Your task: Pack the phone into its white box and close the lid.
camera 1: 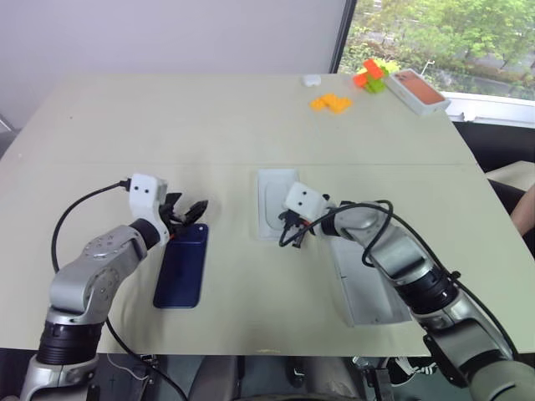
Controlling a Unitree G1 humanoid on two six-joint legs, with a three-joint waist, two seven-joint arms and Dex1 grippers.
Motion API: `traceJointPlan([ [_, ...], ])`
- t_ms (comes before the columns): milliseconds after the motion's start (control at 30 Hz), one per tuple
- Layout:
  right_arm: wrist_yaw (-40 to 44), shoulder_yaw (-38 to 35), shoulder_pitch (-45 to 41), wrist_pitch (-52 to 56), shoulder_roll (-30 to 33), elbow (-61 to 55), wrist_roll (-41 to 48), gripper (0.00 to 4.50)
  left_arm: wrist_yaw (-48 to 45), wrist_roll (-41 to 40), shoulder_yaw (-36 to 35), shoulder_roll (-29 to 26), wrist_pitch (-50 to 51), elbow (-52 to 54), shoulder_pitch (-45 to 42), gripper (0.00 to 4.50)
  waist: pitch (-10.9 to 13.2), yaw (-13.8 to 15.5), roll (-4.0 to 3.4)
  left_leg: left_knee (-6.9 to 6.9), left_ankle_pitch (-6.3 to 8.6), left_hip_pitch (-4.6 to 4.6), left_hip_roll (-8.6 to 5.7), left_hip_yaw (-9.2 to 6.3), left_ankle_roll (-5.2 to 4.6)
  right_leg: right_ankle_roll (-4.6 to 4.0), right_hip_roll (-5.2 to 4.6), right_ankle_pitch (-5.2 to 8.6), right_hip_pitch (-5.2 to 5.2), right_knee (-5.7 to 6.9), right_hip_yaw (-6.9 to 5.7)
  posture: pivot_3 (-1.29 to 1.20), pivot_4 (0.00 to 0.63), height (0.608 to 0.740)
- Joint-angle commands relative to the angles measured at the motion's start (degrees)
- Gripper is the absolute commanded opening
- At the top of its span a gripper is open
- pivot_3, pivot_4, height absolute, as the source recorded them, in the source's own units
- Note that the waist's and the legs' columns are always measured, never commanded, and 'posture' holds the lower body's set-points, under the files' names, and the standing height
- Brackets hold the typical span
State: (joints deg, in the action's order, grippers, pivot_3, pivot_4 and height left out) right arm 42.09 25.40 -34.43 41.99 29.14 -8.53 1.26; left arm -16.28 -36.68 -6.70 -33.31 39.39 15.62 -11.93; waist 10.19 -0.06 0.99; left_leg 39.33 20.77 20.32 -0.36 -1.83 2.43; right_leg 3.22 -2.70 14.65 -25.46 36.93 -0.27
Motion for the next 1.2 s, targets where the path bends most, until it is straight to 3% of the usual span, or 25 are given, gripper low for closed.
traceJointPlan([
  [33, -3.9, -3.6, -2.7, -0.5, -2.6, 2.5, -1.0, 0.03, -0.7, 0.6, -2.3, 0.2, 0.1, 2.1, 0.1, 3.82, 0.0, -0.4, 0.00, 0.00, 0.00, 0.00, 0.00, 0.00, 0.00, 0.00, 0.00, 0.00, 0.00, 0.00, 0.00, 0.00, 0.150, 0.740],
  [367, -9.3, -4.1, -12.6, -11.4, -7.9, 23.4, -6.3, 0.03, -1.9, 1.6, -3.3, 1.1, 0.1, 2.0, -0.8, 3.82, 0.0, -0.9, -0.01, 0.02, -0.11, -0.02, 0.01, 0.02, 0.08, -0.05, 0.02, -0.04, -0.05, 0.15, 0.00, 0.00, 0.150, 0.740],
  [467, -8.1, -5.0, -12.7, -14.7, -7.7, 23.6, -6.4, 0.03, -1.8, 3.6, -4.0, 0.0, -0.9, 2.1, -0.4, 3.82, 0.0, -0.9, -0.01, 0.02, -0.11, 0.03, -0.02, 0.03, 0.06, -0.05, -0.02, -0.04, -0.08, 0.14, 0.00, 0.00, 0.150, 0.740],
  [667, -0.4, -10.1, -5.7, -23.1, -3.4, 10.2, 0.0, 0.03, -2.9, -0.7, -12.8, -2.0, 2.6, 6.7, 3.6, 3.82, 0.0, -0.9, -0.01, -0.01, -0.09, 0.07, 0.00, 0.02, 0.03, -0.05, -0.02, -0.04, -0.11, 0.08, 0.00, 0.00, 0.150, 0.740],
  [733, 2.1, -12.5, -2.5, -22.9, -1.7, 4.3, 3.1, 0.00, -4.8, -4.0, -16.4, -3.2, 5.0, 9.5, 7.6, 4.33, 0.0, -1.0, -0.01, -0.01, -0.07, 0.06, 0.00, 0.03, -0.01, -0.05, -0.04, -0.04, -0.10, 0.06, 0.01, 0.00, 0.150, 0.740],
  [933, 8.1, -15.9, 7.4, -17.5, 3.6, -12.0, 10.8, 0.00, -10.2, -5.7, -23.5, -7.5, 7.3, 12.3, 20.1, 4.45, 0.0, -0.7, -0.02, -0.02, 0.09, -0.03, 0.02, 0.00, -0.30, -0.05, -0.04, -0.04, -0.03, 0.12, 0.01, 0.00, 0.150, 0.740],
  [1200, 9.8, -16.0, 13.6, -7.8, 7.3, -26.5, 19.7, 0.00, -14.1, -4.0, -30.1, -9.2, 6.3, 5.0, 26.7, 4.45, 0.0, -0.9, -0.01, -0.01, 0.01, -0.31, 0.03, 0.01, -0.39, -0.21, -0.01, -0.14, 0.18, 0.20, -0.02, 0.00, 0.150, 0.740],
])
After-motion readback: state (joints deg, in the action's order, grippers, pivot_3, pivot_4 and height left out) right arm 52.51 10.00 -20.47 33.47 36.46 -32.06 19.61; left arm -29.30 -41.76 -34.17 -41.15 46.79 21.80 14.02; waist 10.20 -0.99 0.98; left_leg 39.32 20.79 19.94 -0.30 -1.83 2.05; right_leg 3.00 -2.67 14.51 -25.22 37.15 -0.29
